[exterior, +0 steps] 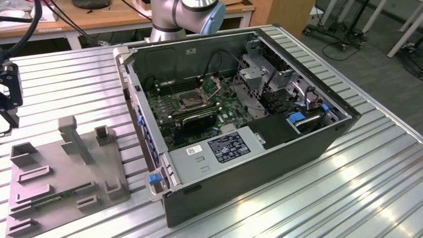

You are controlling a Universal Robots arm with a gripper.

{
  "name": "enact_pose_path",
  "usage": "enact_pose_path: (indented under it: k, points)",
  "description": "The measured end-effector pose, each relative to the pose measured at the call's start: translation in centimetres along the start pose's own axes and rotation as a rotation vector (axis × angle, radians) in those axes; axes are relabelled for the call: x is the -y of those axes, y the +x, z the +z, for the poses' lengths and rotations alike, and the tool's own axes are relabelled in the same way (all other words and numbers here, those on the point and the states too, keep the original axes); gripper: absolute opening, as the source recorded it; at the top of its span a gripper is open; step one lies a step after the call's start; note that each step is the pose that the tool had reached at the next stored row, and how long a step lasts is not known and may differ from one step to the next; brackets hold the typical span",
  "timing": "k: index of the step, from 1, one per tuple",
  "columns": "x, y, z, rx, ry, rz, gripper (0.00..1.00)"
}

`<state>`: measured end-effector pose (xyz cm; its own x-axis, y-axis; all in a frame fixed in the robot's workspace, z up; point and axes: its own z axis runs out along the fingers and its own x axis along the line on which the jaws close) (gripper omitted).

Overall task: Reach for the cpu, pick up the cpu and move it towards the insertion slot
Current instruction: 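Pick up the cpu and move it towards the insertion slot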

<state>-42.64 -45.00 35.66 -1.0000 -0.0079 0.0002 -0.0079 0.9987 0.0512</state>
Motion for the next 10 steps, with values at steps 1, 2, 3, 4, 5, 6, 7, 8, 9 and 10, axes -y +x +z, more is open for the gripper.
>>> enact_pose_path:
  k: [1, 2, 3, 4, 5, 6, 7, 8, 9, 10]
  points:
    - [-0.01, 0.0, -0.18, 0.0, 0.0, 0.0, 0.55]
    - [-0.02, 0.0, -0.41, 0.0, 0.0, 0.0, 0.55]
    - [-0.03, 0.0, -0.62, 0.0, 0.0, 0.0, 0.55]
    - [-0.04, 0.0, -0.8, 0.0001, -0.0001, 0.0, 0.55]
    - [-0.05, 0.0, -0.95, 0.0, 0.0, 0.0, 0.55]
    - [-0.05, 0.0, -1.04, 0.0001, -0.0001, 0.0, 0.55]
    - [-0.06, 0.01, -1.12, 0.0002, -0.0001, 0.0, 0.55]
    - [-0.06, 0.0, -1.24, 0.0, 0.0, 0.0, 0.55]
    - [-0.07, 0.0, -1.33, 0.0, 0.0, 0.0, 0.55]
    - [-0.07, 0.0, -1.42, 0.0001, -0.0001, 0.0, 0.55]
